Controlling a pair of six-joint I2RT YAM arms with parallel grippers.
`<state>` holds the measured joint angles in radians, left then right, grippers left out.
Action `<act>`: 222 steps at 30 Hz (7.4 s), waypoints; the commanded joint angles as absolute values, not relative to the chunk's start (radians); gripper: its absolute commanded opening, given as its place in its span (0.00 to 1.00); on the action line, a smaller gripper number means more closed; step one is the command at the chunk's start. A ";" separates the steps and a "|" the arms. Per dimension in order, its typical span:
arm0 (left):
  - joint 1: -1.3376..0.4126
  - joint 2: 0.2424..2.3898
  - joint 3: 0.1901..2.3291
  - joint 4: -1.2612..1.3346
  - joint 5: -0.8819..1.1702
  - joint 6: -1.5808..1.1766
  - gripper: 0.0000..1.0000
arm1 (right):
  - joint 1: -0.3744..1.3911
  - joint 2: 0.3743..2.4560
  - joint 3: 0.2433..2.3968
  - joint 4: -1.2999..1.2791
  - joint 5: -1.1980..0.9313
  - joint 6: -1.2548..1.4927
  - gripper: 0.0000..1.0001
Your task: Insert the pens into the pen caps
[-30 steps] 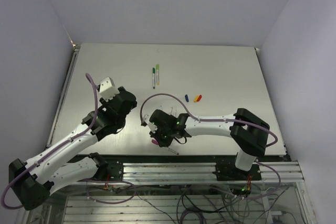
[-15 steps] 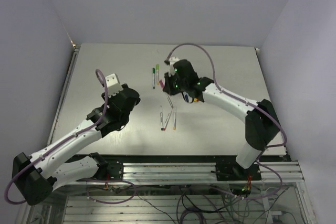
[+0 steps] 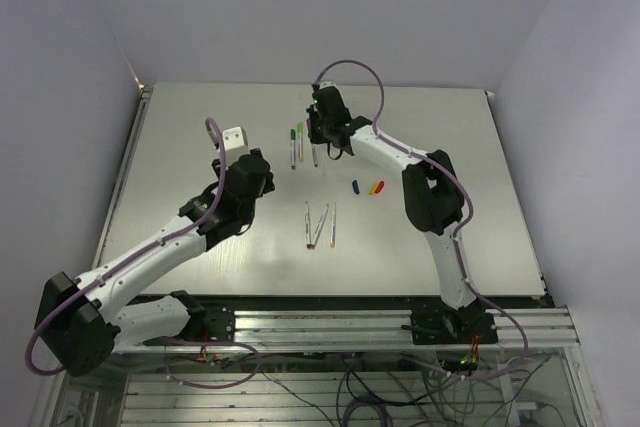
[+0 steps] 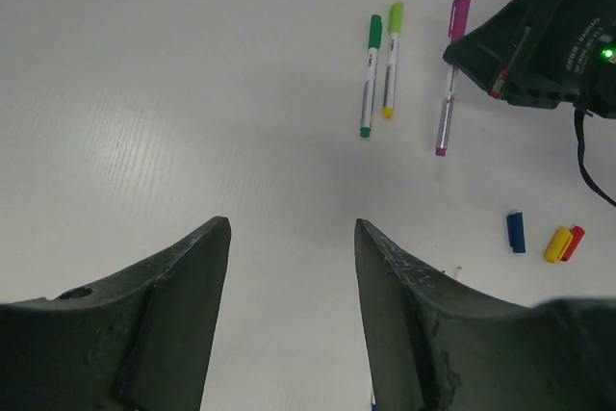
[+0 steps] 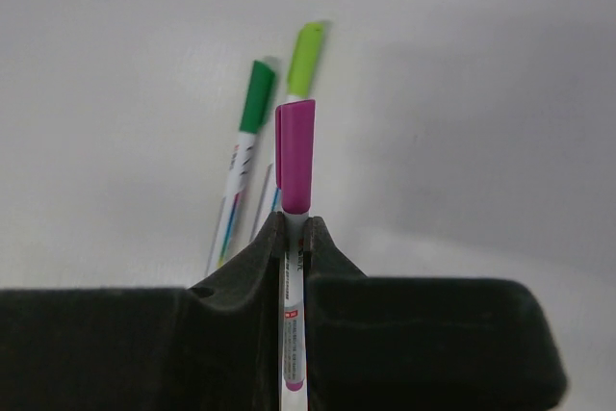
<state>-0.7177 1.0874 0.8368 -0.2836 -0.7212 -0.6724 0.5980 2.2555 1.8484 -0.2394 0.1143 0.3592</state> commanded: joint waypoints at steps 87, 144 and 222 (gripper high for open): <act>-0.866 1.607 0.895 -0.119 -0.400 -0.565 0.68 | 0.504 1.440 0.963 -0.002 0.317 0.430 0.35; -0.903 1.774 0.927 -0.485 -0.455 -0.704 0.56 | 0.504 1.303 0.814 -0.021 0.254 0.496 0.32; -0.805 1.358 0.841 -0.044 -0.164 -0.507 0.07 | 0.513 1.950 1.156 -0.225 0.166 0.359 0.30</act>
